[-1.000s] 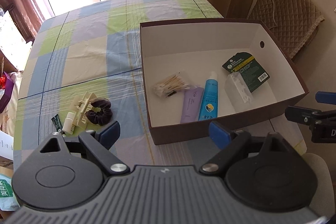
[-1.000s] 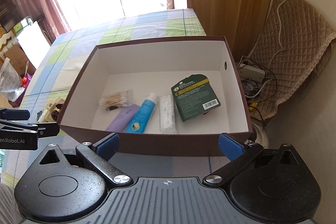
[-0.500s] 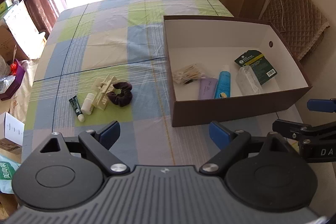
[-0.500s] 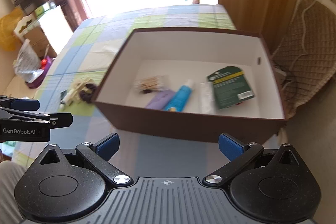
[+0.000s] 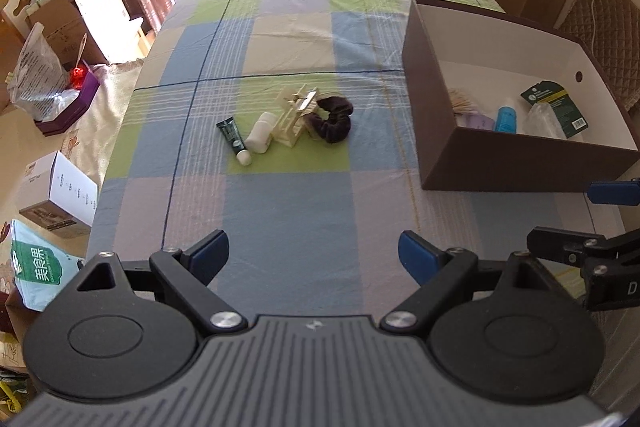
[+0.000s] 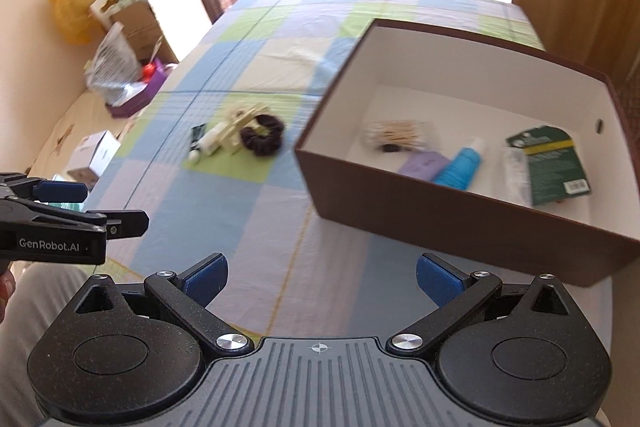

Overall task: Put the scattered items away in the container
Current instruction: 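Withdraw both open tools from the box toward the remaining items, then grasp the brown scrunchie with the right tool while the left tool grasps the green tube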

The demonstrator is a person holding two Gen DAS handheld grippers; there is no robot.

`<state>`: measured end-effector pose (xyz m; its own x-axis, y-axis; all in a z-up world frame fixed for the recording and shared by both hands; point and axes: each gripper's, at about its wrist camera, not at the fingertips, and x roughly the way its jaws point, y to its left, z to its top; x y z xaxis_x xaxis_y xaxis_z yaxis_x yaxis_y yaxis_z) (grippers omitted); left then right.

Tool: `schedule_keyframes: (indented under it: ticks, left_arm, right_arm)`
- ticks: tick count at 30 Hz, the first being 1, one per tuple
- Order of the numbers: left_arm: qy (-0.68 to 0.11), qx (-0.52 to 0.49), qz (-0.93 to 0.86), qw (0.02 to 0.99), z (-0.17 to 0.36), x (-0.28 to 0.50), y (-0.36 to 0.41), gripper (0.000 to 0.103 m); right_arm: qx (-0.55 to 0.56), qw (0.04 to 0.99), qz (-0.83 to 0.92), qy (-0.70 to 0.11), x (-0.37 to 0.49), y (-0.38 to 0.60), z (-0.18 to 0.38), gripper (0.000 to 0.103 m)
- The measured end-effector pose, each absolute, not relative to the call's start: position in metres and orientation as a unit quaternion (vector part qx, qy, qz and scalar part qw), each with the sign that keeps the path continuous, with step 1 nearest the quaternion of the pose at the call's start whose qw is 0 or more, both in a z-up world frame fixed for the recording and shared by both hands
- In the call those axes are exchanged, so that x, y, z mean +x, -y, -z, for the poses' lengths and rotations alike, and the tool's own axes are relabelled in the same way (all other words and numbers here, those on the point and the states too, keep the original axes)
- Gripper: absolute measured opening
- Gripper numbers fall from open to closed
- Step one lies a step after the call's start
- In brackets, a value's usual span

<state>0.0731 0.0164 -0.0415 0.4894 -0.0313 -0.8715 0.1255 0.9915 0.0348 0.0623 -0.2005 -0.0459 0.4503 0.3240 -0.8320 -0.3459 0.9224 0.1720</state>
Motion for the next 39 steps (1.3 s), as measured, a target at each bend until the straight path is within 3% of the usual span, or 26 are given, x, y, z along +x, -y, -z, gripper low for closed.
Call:
schedule_keyframes:
  ticks: [18, 26, 37, 39]
  left_arm:
    - [-0.475, 0.038, 0.051, 0.878, 0.062, 0.122, -0.102, 0.089]
    - [-0.482, 0.043, 0.065, 0.872, 0.087, 0.167, -0.123, 0.088]
    - [-0.498, 0.042, 0.06, 0.864, 0.115, 0.216, -0.139, 0.085]
    - [-0.504, 0.035, 0.056, 0.861, 0.119, 0.221, -0.141, 0.084]
  right_arm:
    - [-0.183, 0.814, -0.376, -0.403, 0.137, 0.116, 0.057, 0.103]
    - [-0.249, 0.753, -0.404, -0.455, 0.214, 0.075, 0.109, 0.103]
    - [-0.254, 0.721, -0.395, -0.51, 0.265, 0.043, 0.156, 0.103]
    - [-0.259, 0.717, -0.389, -0.517, 0.268, 0.038, 0.162, 0.08]
